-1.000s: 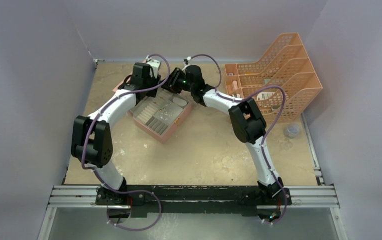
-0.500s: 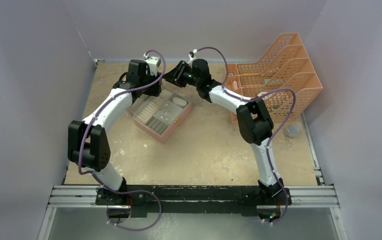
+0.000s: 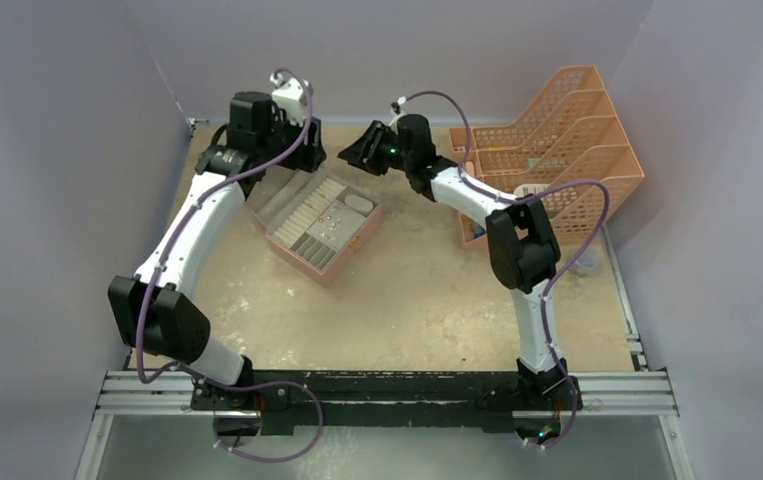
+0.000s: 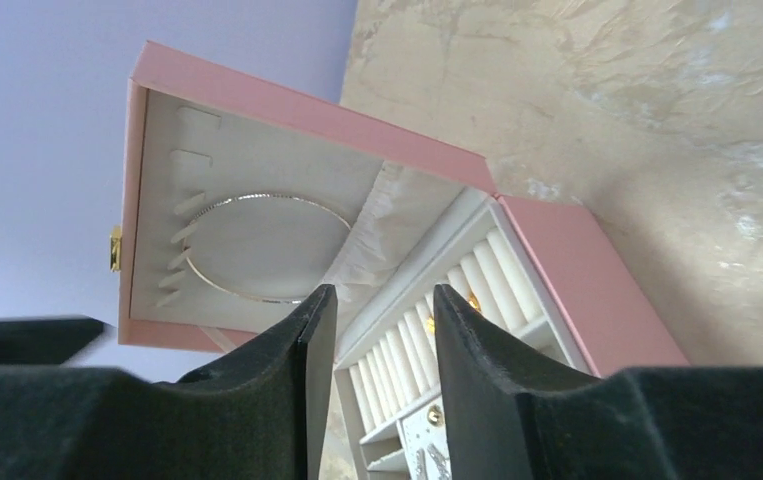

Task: Organize the mixed jewelry
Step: Close the jewelry box at the center of the board.

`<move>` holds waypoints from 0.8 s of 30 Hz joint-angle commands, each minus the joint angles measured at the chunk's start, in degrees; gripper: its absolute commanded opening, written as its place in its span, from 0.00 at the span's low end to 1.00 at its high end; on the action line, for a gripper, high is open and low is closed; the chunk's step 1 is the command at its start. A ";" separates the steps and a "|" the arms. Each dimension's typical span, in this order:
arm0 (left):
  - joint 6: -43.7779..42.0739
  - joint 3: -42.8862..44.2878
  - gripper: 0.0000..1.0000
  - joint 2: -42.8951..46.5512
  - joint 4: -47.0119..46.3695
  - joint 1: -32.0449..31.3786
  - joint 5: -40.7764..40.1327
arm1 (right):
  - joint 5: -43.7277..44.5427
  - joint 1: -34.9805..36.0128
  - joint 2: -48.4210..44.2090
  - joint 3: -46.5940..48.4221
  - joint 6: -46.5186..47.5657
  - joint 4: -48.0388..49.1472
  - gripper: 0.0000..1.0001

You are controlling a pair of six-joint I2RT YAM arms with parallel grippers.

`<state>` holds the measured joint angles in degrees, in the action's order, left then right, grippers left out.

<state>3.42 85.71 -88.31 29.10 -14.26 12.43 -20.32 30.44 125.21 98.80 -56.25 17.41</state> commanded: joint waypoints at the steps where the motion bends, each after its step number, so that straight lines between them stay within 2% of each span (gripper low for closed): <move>1: 0.04 10.60 0.64 2.13 1.15 1.34 -4.45 | 2.83 -2.13 -8.44 -0.87 6.60 -2.91 0.47; 4: 0.38 14.95 0.67 -0.40 3.03 4.41 -8.32 | 6.50 -2.44 -11.00 -2.16 10.72 -5.02 0.58; 5: 1.21 15.92 0.68 -1.43 3.55 6.07 -8.25 | 7.87 -2.48 -11.82 -2.49 12.03 -5.61 0.65; 8: 4.13 17.47 0.68 -4.51 3.48 11.83 -2.19 | 10.25 -2.49 -13.69 -3.00 15.34 -7.21 0.73; 15: 3.33 21.41 0.68 -12.06 4.25 14.09 13.26 | 12.01 -2.52 -15.97 -3.53 18.29 -9.48 0.76; 21: 3.84 20.55 0.68 -13.46 4.38 14.17 19.12 | 12.43 -2.49 -16.75 -3.95 18.80 -10.27 0.76; 24: 3.96 20.72 0.64 -14.24 5.77 14.17 21.74 | 12.24 -2.50 -16.54 -3.92 18.36 -10.49 0.75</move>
<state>6.55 104.05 -103.59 35.48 -0.14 27.42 -9.15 27.75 111.35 94.98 -39.13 6.46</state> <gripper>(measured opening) 0.662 0.757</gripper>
